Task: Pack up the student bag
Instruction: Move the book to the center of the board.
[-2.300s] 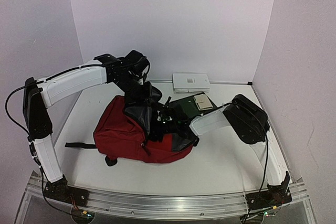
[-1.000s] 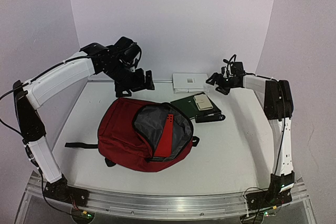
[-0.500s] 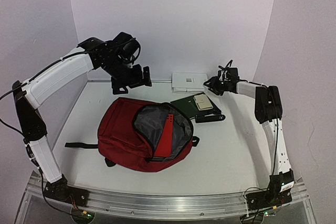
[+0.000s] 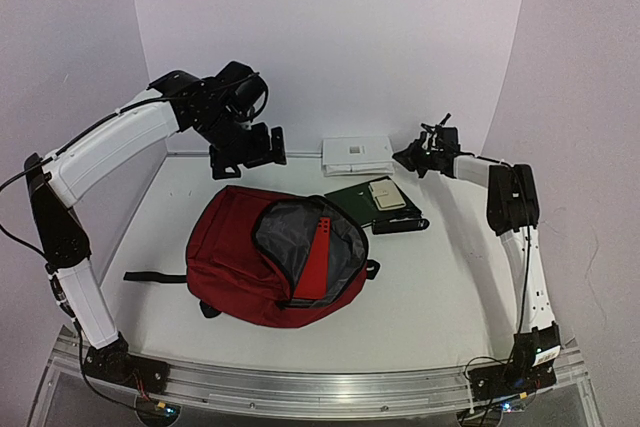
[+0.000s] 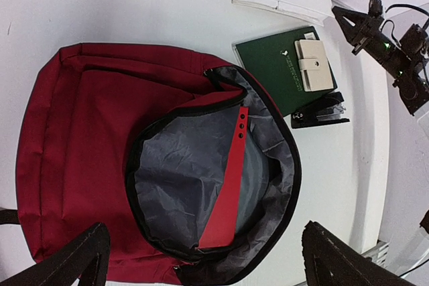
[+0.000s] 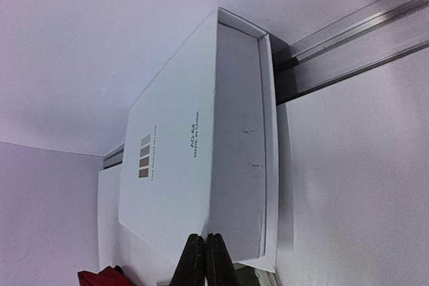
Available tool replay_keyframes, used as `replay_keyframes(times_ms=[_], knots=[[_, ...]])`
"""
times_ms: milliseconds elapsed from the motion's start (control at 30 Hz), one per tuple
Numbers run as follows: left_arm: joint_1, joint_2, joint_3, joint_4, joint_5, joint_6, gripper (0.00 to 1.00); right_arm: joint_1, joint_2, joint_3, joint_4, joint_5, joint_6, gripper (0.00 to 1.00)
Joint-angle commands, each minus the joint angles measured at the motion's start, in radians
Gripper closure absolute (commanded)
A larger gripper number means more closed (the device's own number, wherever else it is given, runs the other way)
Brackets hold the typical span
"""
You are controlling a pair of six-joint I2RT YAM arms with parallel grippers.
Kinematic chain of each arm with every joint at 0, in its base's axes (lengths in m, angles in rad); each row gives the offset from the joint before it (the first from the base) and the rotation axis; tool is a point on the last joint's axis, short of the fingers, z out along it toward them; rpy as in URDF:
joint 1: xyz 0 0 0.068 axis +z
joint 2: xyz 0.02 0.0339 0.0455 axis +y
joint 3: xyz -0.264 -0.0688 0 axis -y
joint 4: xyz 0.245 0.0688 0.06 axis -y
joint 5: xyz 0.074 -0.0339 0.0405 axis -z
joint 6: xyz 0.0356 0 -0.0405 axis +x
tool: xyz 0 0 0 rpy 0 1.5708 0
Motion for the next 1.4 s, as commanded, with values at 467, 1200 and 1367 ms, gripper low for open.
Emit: replay_keyframes(times_ms=[467,1200,1367], knots=[[0.012,-0.005,0.055,0.022,-0.015,0.027,0.0,-0.057,-0.563,-0.525,0.164,-0.187,0.274,1.0],[0.01,-0.108,-0.1,0.1,0.05,0.027,0.0,-0.064,-1.101,-1.306,-0.382,-0.208,-0.314,0.69],[0.01,-0.11,-0.095,0.082,0.047,0.054,0.0,-0.068,-1.107,-1.187,-0.68,-0.082,-0.631,0.22]])
